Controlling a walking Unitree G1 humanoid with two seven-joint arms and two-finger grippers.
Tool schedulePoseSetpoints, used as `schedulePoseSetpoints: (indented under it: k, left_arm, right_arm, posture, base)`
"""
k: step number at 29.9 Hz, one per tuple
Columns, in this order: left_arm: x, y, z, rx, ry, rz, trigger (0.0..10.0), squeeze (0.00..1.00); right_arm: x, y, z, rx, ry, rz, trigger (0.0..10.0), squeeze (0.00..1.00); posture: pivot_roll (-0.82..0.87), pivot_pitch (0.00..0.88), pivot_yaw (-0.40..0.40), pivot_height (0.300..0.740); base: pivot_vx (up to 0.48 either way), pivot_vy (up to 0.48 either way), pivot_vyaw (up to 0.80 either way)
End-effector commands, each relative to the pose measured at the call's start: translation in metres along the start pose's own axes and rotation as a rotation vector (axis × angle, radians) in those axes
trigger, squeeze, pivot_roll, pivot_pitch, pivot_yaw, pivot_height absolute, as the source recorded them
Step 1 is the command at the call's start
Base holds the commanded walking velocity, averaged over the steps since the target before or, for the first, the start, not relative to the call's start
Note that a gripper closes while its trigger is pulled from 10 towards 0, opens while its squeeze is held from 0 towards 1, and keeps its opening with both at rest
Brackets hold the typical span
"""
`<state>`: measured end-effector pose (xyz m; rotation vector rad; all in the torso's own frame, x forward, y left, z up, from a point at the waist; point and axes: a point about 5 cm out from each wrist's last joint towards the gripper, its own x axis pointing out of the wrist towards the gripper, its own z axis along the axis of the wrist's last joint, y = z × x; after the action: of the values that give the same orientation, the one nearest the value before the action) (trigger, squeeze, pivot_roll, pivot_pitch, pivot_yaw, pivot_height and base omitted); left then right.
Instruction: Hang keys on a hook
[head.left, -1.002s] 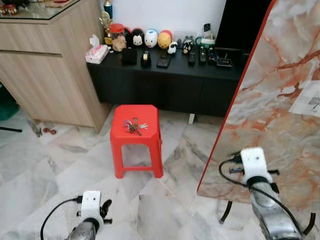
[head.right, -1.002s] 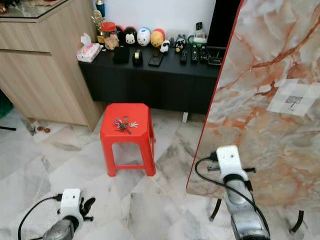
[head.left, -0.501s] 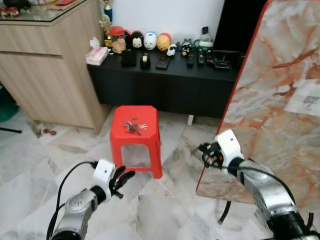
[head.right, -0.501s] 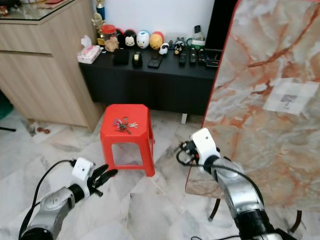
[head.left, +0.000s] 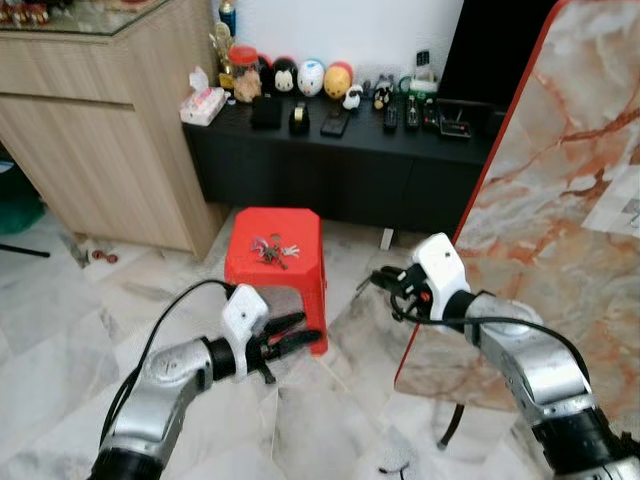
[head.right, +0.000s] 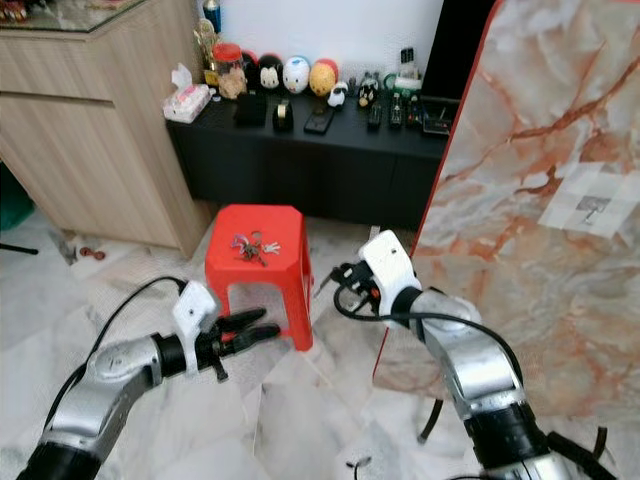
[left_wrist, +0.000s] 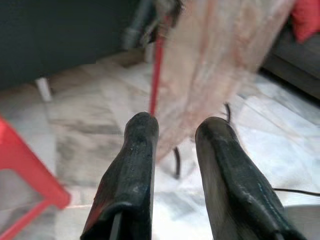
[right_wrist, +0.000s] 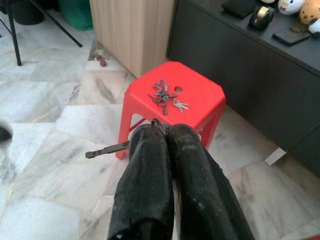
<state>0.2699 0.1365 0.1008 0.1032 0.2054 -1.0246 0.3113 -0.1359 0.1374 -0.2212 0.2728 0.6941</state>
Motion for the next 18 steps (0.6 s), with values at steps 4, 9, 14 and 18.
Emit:
schedulePoseSetpoints:
  k: [4, 9, 14, 18]
  left_arm:
    - [0.003, -0.010, 0.022, 0.033, -0.015, -0.041, 10.0, 0.00]
    - [0.010, -0.012, 0.029, 0.060, -0.017, -0.012, 10.0, 0.00]
    - [0.015, -0.015, 0.034, 0.065, -0.028, 0.004, 10.0, 0.00]
    - [0.016, -0.017, 0.035, 0.074, -0.021, -0.002, 10.0, 0.00]
  right_arm:
    - [0.004, 0.018, 0.018, 0.018, -0.041, 0.067, 10.0, 0.00]
    - [0.006, 0.026, 0.021, 0.056, -0.026, 0.082, 10.0, 0.00]
    - [0.005, 0.032, 0.015, 0.074, 0.009, 0.094, 10.0, 0.00]
    - [0.005, 0.032, 0.013, 0.082, 0.017, 0.078, 10.0, 0.00]
  posture:
    - [-0.06, 0.048, -0.055, 0.740]
    - [-0.06, 0.039, -0.057, 0.740]
    - [-0.07, 0.036, -0.062, 0.740]
    - [-0.07, 0.032, -0.066, 0.740]
  base:
    - [0.000, 0.000, 0.00]
    - [0.000, 0.000, 0.00]
    - [0.000, 0.000, 0.00]
    - [0.000, 0.000, 0.00]
